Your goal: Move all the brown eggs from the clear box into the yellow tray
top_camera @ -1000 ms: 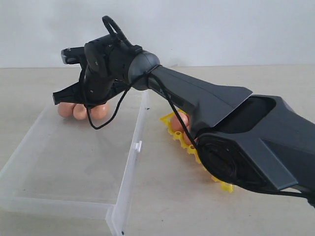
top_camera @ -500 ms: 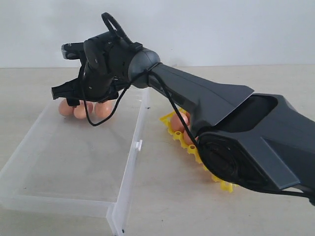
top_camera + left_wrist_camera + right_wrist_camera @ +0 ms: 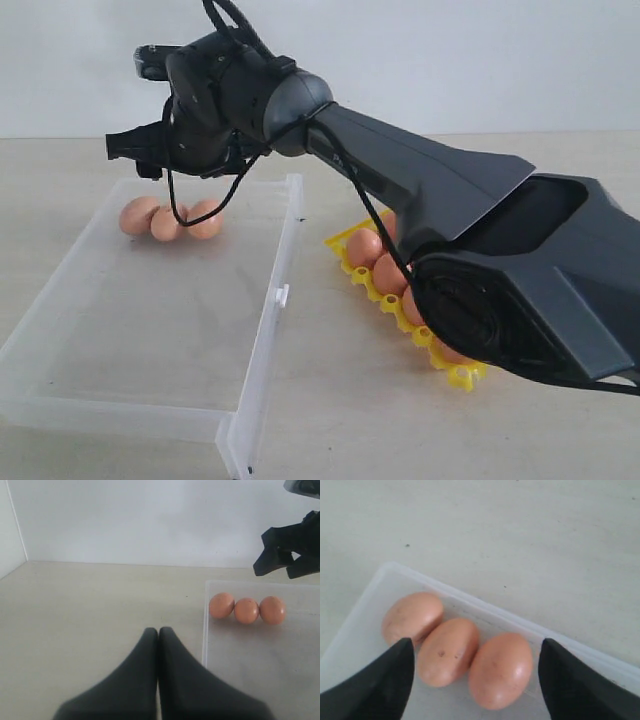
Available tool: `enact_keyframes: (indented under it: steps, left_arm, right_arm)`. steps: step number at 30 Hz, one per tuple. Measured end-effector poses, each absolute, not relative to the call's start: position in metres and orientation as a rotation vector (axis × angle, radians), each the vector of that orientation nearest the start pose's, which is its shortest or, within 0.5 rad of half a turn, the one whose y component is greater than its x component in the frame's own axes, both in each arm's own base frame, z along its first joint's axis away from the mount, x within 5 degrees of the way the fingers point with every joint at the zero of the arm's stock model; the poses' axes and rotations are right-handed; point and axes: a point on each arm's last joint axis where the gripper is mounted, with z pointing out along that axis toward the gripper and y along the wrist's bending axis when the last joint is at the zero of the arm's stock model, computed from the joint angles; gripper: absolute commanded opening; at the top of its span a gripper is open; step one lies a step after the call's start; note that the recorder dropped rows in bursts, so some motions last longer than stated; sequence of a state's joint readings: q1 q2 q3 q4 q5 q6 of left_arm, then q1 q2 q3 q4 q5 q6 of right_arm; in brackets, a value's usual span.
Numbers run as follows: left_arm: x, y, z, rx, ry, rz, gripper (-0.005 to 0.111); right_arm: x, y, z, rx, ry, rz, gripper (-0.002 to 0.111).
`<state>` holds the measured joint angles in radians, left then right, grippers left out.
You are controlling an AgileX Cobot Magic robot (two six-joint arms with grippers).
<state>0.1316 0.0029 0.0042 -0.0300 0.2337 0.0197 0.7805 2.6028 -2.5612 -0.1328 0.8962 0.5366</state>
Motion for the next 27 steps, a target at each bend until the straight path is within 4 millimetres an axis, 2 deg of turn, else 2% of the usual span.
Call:
enact_keyframes:
  steps: [4,12,22,27]
  left_arm:
    - [0.055,0.007,0.190,-0.116,1.721,0.084,-0.004]
    - [0.055,0.007,0.190,-0.116,1.721,0.084,-0.004]
    - [0.055,0.007,0.190,-0.116,1.721,0.084,-0.004]
    - [0.055,0.007,0.190,-0.116,1.721,0.084,-0.004]
  right_arm:
    - [0.413,0.391,0.191,-0.336,2.485,0.365,0.066]
    - [0.418,0.388,0.163,-0.285,2.549,0.340,0.066]
    - [0.425,0.389,0.161,-0.223,2.511,0.401,0.066]
    - [0.431,0.385,0.147,-0.157,2.528,0.434,0.066]
